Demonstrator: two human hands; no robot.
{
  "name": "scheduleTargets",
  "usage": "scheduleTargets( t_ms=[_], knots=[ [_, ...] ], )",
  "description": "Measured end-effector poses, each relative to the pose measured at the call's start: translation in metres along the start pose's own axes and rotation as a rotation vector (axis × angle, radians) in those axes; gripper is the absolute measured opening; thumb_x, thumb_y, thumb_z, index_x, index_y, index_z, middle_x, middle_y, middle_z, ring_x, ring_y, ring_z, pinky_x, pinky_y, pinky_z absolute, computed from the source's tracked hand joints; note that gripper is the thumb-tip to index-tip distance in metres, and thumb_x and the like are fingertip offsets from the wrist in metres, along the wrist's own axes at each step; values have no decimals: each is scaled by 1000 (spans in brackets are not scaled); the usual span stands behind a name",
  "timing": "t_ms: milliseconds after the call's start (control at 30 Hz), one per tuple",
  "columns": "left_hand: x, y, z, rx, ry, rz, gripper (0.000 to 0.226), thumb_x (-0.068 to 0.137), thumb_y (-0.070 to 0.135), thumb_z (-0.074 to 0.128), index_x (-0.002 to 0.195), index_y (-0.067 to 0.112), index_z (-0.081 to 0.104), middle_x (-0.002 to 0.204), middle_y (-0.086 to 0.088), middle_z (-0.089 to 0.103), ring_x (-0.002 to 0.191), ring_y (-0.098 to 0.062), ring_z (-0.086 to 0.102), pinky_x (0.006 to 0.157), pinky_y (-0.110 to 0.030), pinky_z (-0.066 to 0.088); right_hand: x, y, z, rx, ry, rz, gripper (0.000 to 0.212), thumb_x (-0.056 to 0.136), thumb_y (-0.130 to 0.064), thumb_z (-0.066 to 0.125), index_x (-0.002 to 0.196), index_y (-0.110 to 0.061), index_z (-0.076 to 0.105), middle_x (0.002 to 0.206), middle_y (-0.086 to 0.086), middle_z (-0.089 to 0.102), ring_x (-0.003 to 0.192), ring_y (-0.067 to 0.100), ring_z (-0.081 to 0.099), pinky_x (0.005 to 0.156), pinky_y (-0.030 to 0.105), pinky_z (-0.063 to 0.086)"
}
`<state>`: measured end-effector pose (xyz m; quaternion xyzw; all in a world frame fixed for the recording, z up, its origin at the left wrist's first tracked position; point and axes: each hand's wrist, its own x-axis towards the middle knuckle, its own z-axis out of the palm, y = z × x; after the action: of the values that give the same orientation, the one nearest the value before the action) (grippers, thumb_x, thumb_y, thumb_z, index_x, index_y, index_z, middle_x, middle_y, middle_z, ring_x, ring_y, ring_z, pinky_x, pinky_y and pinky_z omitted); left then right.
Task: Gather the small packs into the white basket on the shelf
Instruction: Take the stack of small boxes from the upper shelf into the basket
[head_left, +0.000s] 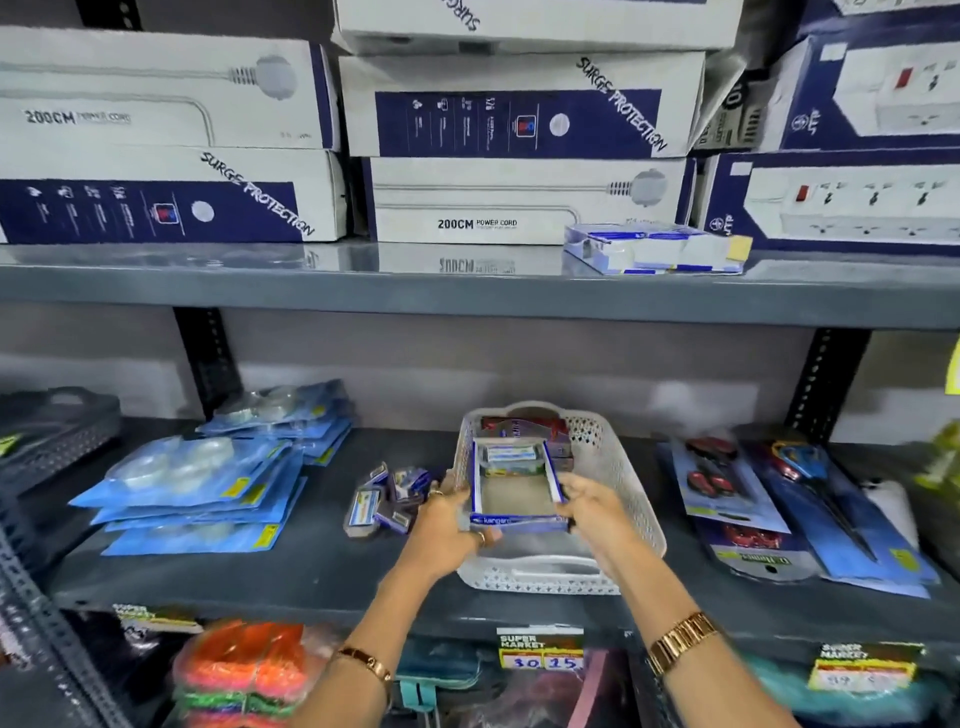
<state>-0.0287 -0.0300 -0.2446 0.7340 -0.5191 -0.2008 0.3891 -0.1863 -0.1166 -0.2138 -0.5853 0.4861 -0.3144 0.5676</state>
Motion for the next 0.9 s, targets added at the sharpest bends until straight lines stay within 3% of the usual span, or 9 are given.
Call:
scheduleTargets(
  t_ms=[133,267,367,533,600,667,733,800,900],
  knots=[
    [22,-9,5,160,-44,-43,61,67,32,83,123,22,62,151,-10,38,139,-28,33,109,-32,31,25,13,4,-62,-10,71,43,86,18,48,127,8,50,134,23,54,123,37,52,100,43,44],
    [42,-21,10,304,-106,-74,62,64,40,83,119,20,65,157,-13,21,146,-32,13,118,-43,21,46,30,6,-72,-62,139,38,85,20,48,122,12,52,119,23,59,105,30,57,74,33,48],
    [47,-25,15,392,-193,-139,56,66,41,82,109,9,67,160,-14,5,147,-33,2,118,-46,20,55,39,8,-145,-112,167,35,82,22,51,115,11,56,99,16,62,89,24,56,68,28,50],
    [49,-22,18,503,-235,-206,46,80,14,67,122,0,55,160,-11,-14,147,-33,-7,120,-46,18,57,40,11,-280,-158,232,35,77,26,49,66,-7,56,66,6,55,59,14,53,47,17,47],
    [48,-18,17,531,-246,-229,42,83,9,61,123,0,54,159,-10,-17,147,-34,-9,120,-47,15,55,40,11,-333,-177,234,37,78,25,51,62,-8,54,72,10,58,66,22,58,56,22,51],
    [46,-15,17,557,-258,-229,42,83,10,60,124,1,52,159,-11,-17,147,-34,-10,120,-49,13,55,39,11,-380,-166,215,29,81,21,50,70,-5,57,82,13,59,78,24,59,64,23,51],
    [45,-13,16,583,-273,-230,48,84,18,63,127,2,50,159,-16,-11,147,-35,-7,119,-50,11,50,35,9,-455,-118,149,25,83,15,48,100,2,62,98,16,61,91,24,61,68,21,51],
    [41,-9,14,556,-257,-237,48,83,26,65,124,4,53,157,-22,11,145,-38,9,119,-50,19,45,29,7,-581,-47,43,47,85,11,47,130,-2,50,129,16,57,119,27,55,90,22,45],
    [30,1,12,443,-120,-152,40,81,23,67,118,10,60,142,-17,44,133,-37,37,109,-50,35,30,16,4,-657,75,-147,54,84,7,48,136,-7,46,138,13,54,126,28,52,101,28,41]
  ],
)
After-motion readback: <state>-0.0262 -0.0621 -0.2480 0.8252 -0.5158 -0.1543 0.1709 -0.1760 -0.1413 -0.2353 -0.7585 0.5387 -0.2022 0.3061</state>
